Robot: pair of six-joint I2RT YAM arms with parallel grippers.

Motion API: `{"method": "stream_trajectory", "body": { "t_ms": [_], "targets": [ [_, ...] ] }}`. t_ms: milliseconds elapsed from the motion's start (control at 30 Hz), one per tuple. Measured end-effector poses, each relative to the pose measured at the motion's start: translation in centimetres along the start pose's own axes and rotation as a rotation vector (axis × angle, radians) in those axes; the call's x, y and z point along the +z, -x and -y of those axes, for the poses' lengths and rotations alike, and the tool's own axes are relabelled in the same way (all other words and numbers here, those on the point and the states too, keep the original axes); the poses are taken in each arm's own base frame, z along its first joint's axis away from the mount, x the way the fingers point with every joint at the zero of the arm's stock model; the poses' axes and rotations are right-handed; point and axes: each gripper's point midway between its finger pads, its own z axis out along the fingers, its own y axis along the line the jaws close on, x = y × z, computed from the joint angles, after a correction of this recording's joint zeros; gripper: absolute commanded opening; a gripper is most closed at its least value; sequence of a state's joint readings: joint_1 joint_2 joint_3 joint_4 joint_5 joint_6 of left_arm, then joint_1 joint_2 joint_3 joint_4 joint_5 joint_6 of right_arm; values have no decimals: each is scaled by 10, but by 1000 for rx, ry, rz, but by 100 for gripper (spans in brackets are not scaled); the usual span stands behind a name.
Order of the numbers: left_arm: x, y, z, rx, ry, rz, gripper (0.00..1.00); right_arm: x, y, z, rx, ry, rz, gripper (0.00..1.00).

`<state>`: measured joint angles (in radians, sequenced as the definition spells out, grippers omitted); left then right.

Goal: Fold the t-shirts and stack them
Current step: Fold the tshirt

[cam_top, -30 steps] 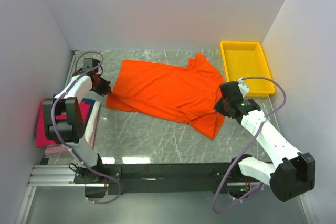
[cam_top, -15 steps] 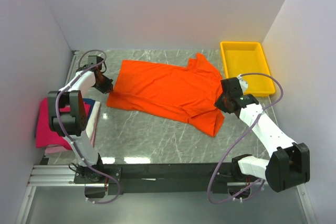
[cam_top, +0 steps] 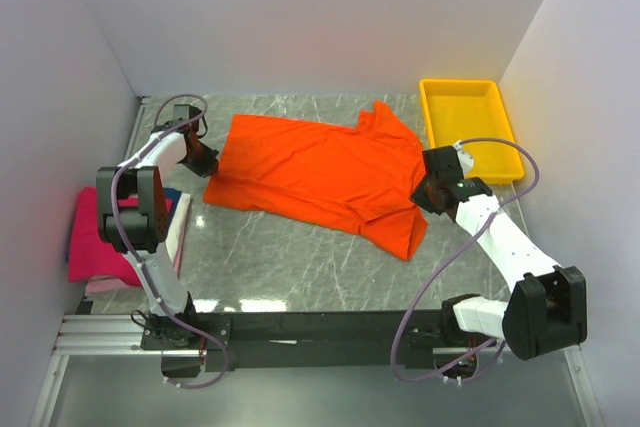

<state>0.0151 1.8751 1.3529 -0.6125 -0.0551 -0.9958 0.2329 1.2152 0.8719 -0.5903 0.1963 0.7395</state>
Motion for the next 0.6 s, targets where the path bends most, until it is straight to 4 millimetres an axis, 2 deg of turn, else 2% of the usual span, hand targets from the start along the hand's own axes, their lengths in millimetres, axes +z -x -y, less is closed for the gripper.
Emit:
{"method": "stream_trajectory", "body": {
  "t_ms": [600],
  "targets": [
    [20, 1, 3, -2, 24, -13, 1, 7, 12, -9, -4, -6, 3, 0]
  ]
}}
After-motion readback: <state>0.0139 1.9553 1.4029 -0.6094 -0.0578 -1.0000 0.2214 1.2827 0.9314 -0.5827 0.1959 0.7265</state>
